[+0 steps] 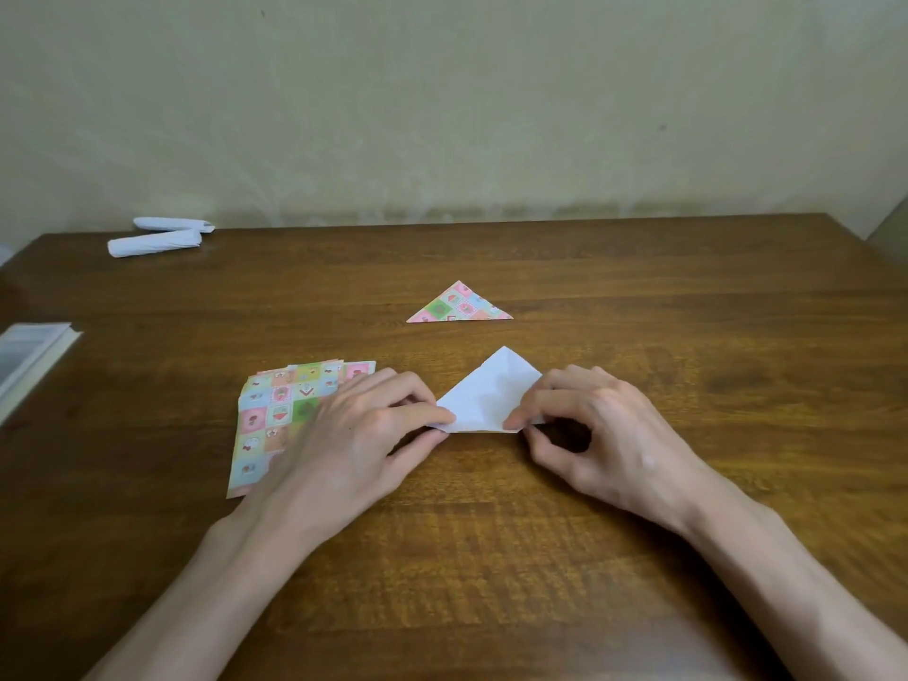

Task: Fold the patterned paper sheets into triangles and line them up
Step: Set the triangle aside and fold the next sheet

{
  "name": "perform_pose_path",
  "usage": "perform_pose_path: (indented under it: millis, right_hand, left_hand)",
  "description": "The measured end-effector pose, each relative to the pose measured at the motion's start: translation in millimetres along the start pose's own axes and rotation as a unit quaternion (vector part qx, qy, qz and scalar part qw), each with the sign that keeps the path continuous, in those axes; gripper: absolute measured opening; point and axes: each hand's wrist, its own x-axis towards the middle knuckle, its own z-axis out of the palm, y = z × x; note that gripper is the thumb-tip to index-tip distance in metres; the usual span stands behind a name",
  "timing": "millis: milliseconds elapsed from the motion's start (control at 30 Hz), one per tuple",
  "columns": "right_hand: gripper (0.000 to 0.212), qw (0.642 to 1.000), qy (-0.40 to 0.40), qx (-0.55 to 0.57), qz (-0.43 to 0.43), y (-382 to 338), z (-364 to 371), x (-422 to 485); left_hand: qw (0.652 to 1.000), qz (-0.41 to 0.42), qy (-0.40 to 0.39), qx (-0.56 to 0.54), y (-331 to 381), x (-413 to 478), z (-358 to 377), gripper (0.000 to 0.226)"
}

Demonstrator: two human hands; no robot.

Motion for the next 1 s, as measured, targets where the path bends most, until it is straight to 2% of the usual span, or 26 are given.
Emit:
perform_pose_path:
  millis: [133,300,467,567,700,800,1000]
  right_hand:
    - [0.024,1.0,0.02,0.007,0.019,4,-1,0]
    - [0.024,0.993,0.044,0.098,0.042,5,2,1]
    - [0.027,0.991,0.037,0.121,0.046,0,0,3]
    - [0.019,0.987,0.012,0.154,0.039,-9,-7,3]
    - [0.013,0.997,-0.037,0.062,-0.007,-7,0,0]
    - [0.003,0.998,-0.033,0.042,-0.017,0,-1,0]
    - [0.005,1.0,-0.026,0.011,-0.002,4,-13,-1]
  left_hand:
    - [0.999,0.031,-0.005,-0.013,4,0,-3,0.021]
    - [0.998,0.063,-0.004,-0.017,6,0,-2,0.03]
    - [0.994,0.099,-0.01,0.045,9,1,-6,0.026]
    - [0.991,0.102,-0.007,0.085,12,2,-4,0.033]
    - [0.992,0.098,0.029,0.071,20,4,4,0.025]
    - [0.998,0.057,0.029,0.0,18,3,5,0.03]
    - [0.999,0.006,0.023,-0.049,8,2,4,0.026]
